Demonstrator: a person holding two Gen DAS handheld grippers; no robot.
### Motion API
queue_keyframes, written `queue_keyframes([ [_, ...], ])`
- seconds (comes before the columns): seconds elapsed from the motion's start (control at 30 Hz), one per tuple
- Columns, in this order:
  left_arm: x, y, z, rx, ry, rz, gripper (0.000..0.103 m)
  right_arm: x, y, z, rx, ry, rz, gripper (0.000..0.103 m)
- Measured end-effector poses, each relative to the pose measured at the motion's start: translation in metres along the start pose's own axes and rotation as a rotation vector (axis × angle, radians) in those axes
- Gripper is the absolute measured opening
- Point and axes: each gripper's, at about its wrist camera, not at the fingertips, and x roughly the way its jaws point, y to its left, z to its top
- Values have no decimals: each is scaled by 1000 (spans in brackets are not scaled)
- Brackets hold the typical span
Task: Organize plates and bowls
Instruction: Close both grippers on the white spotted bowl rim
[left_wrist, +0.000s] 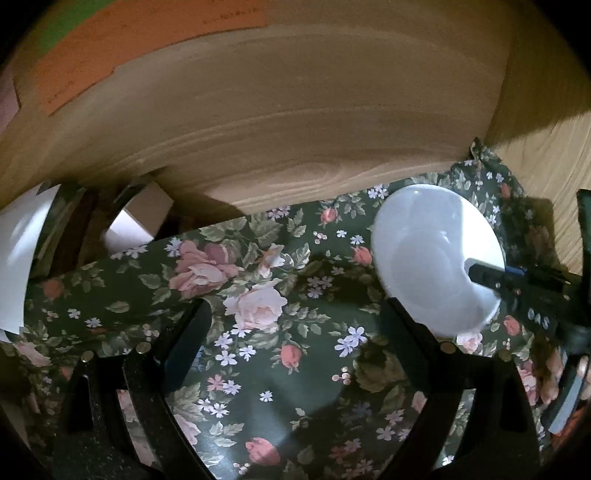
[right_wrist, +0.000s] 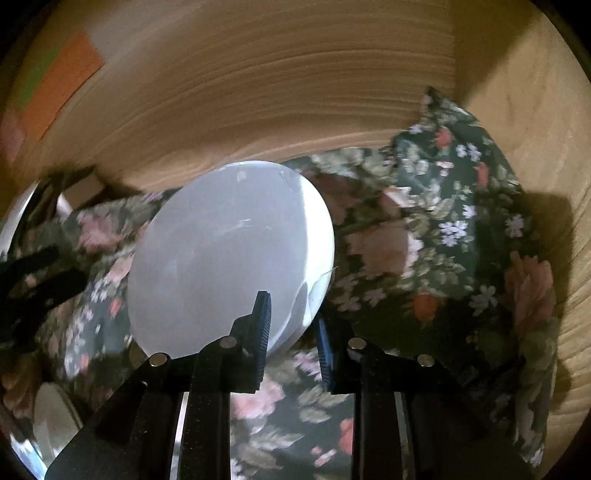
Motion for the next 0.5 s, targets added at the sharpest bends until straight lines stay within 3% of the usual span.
queue_keyframes([
  [0.17,13,-2,-2,0,46,1,92,-2,16,-11,-101,35,52,19],
  [0.37,34,1,-7,-23,147,-7,68,12,37,-17,-156,59,83,19],
  [0.5,44,0,-9,-33,204,-57,52,15,38,-14,-141,58,93,20],
])
